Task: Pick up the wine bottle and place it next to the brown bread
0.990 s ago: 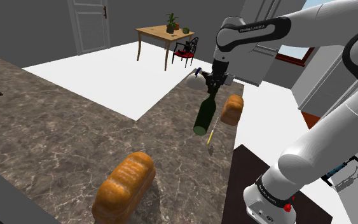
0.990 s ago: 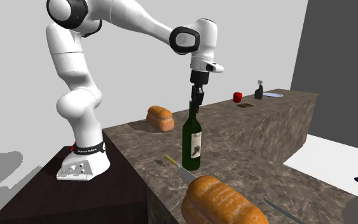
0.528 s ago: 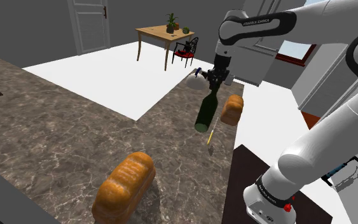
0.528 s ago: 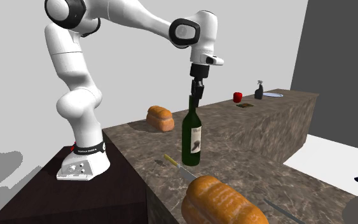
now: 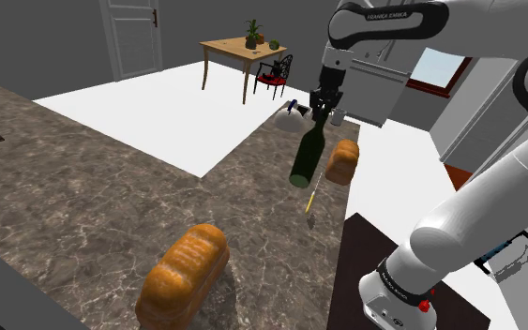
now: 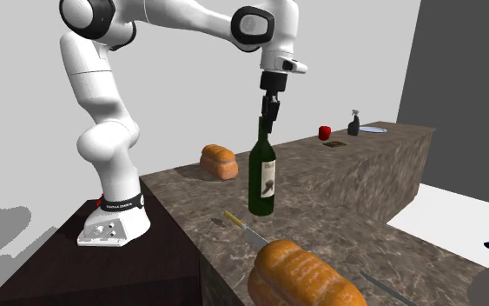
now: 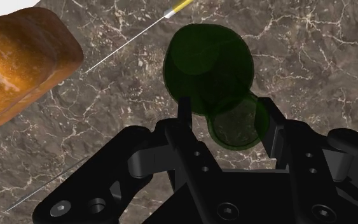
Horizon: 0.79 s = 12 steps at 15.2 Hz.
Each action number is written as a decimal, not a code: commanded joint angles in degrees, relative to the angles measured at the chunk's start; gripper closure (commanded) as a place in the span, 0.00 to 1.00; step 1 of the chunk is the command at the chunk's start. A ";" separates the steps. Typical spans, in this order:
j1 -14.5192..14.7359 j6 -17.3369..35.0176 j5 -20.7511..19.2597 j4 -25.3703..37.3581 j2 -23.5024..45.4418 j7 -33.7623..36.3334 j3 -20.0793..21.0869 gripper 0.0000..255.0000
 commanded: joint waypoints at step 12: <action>0.05 -10.09 0.07 10.74 0.65 0.21 0.03 1.00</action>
